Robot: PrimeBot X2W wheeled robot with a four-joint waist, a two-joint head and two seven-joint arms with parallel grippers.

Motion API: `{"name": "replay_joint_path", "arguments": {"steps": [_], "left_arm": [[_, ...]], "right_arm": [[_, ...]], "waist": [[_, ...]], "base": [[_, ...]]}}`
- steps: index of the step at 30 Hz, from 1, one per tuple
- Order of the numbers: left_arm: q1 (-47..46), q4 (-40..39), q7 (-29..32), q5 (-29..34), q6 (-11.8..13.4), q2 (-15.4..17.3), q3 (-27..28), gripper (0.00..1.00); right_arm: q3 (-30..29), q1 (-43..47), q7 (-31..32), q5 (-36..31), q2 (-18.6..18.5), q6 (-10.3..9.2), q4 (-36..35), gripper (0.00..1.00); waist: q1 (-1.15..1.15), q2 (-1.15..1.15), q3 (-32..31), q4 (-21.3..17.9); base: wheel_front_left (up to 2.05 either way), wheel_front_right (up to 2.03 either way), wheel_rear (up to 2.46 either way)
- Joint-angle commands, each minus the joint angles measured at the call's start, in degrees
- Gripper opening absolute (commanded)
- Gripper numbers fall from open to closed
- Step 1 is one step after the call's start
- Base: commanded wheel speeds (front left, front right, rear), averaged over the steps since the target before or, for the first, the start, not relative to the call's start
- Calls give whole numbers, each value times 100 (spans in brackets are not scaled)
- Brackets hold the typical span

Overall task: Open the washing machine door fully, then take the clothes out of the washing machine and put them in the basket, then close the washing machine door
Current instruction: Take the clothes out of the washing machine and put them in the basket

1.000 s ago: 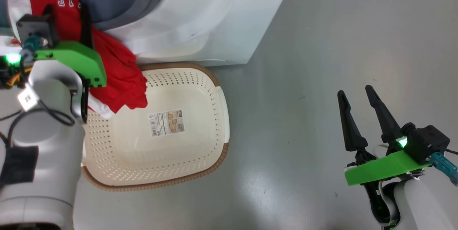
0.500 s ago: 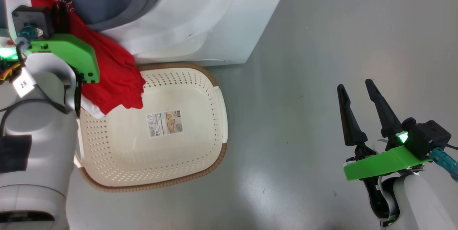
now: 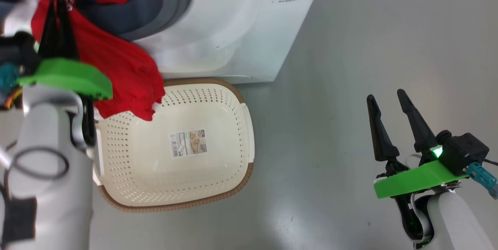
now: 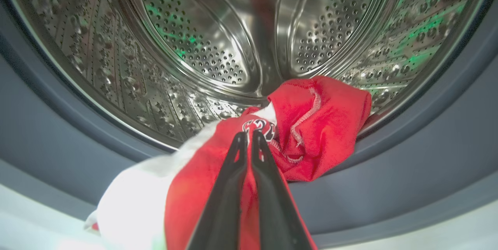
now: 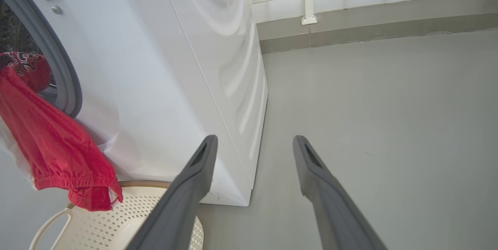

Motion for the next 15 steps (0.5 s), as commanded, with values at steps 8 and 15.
{"name": "replay_joint_path", "arguments": {"steps": [8, 15], "left_arm": [[1655, -1697, -45, -19, -262, -159, 418, 0], [2728, -1973, -45, -379, -199, -233, -117, 0]], "right_arm": [[173, 213, -37, -32, 20, 37, -82, 100], [203, 200, -37, -9, 6, 37, -86, 100]], "waist": [[0, 0, -233, 85], [0, 0, -174, 73]], "base": [[0, 0, 0], [0, 0, 0]]}}
